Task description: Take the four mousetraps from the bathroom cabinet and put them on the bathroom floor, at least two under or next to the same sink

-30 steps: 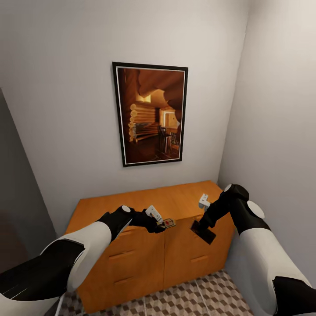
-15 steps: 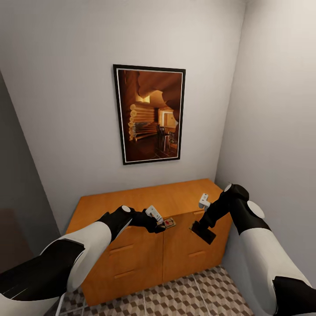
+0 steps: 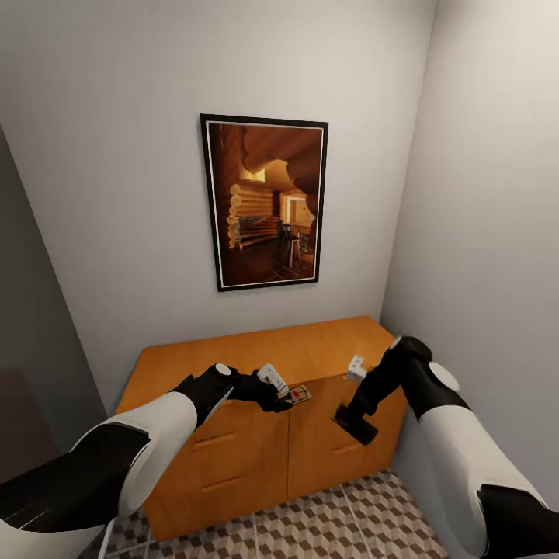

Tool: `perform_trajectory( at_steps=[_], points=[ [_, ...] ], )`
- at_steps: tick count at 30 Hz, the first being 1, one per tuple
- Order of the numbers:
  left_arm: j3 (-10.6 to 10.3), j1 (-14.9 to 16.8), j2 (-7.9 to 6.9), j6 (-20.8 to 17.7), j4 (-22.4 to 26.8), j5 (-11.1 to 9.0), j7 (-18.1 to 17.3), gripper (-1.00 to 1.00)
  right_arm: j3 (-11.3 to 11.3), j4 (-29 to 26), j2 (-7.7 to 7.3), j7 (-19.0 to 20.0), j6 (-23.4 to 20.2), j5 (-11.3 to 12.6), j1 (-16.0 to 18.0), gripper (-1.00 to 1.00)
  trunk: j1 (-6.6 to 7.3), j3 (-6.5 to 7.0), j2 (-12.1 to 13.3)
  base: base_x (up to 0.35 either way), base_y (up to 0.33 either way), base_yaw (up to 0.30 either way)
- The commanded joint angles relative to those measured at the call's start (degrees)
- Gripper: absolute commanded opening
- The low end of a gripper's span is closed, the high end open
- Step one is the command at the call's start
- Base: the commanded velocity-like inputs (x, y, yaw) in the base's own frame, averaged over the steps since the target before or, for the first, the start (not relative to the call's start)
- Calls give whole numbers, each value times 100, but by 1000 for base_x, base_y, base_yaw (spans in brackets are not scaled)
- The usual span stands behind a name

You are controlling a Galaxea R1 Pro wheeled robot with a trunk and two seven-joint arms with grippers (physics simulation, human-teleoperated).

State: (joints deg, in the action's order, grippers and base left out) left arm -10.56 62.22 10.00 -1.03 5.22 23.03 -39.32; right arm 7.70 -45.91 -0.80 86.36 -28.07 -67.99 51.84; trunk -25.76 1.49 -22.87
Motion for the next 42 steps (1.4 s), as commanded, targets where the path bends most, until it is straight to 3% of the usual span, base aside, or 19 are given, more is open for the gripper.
perform_trajectory(
  at_steps=[1, 11, 16, 18, 23, 24, 30, 33, 34, 36, 38, 40, 42],
  points=[
    [-33, 1, 0, -2, 5, -9, -6, -100, 21, 78, 6, 3, -58, -16, 2, -100, -2, -3, -5, 0, 0, 0],
    [-25, 1, 0, -2, 5, -6, -8, -100, 29, 484, 5, -135, -69, -23, 2, -100, -2, -3, -5, 0, 0, 0],
    [-4, -20, 0, -4, -296, -14, 28, -100, 45, 604, 16, -463, -75, 0, 2, -100, -2, -3, -5, 0, 0, 0],
    [2, -34, 0, -3, -570, -21, 143, -100, 132, 620, 21, -670, -71, 5, 2, -100, -2, -3, -5, 0, 0, 0],
    [34, -283, 0, -7, -933, -260, 565, -100, 756, 952, 36, -1075, -51, 9, 2, -100, -2, -3, -5, 0, 0, 0],
    [40, -458, 0, -14, -960, -436, 708, -100, 961, 1127, 36, -1333, 1, 7, 2, -100, -2, -3, -5, 0, 0, 0],
    [45, -1186, 0, -298, -986, -1049, 1750, -100, 1567, 2285, 25, -2810, 744, 5, 2, -100, -2, -3, -5, 0, 0, 0],
    [51, -1484, 0, -316, -987, -1499, 2185, -100, 2127, 2892, -16, -3699, 1121, 7, -18, -100, -2, -3, -5, 0, 0, 0],
    [53, -1657, 0, -298, -988, -1847, 2386, -100, 2566, 3207, -41, -4305, 1507, 6, -104, -100, -2, -3, -5, 0, 0, 0],
    [54, -1894, 0, -216, -988, -2269, 2535, -100, 3095, 3549, -63, -5034, 1986, 2, -302, -100, -2, -3, -5, 0, 0, 0],
    [54, -2065, 0, -81, -988, -2521, 2586, -100, 3390, 3760, -71, -5487, 2234, 2, -498, -100, -2, -3, -5, 0, 0, 0],
    [54, -2437, -246, 291, -988, -2922, 2626, -100, 3671, 4068, -71, -6223, 2647, 6, -916, -100, -2, -3, -5, 0, 0, 0],
    [54, -2743, -395, 577, -988, -3170, 2636, -100, 3735, 4192, -70, -6623, 3008, 17, -1181, -100, -2, -3, -5, 0, 0, 0]
  ],
)
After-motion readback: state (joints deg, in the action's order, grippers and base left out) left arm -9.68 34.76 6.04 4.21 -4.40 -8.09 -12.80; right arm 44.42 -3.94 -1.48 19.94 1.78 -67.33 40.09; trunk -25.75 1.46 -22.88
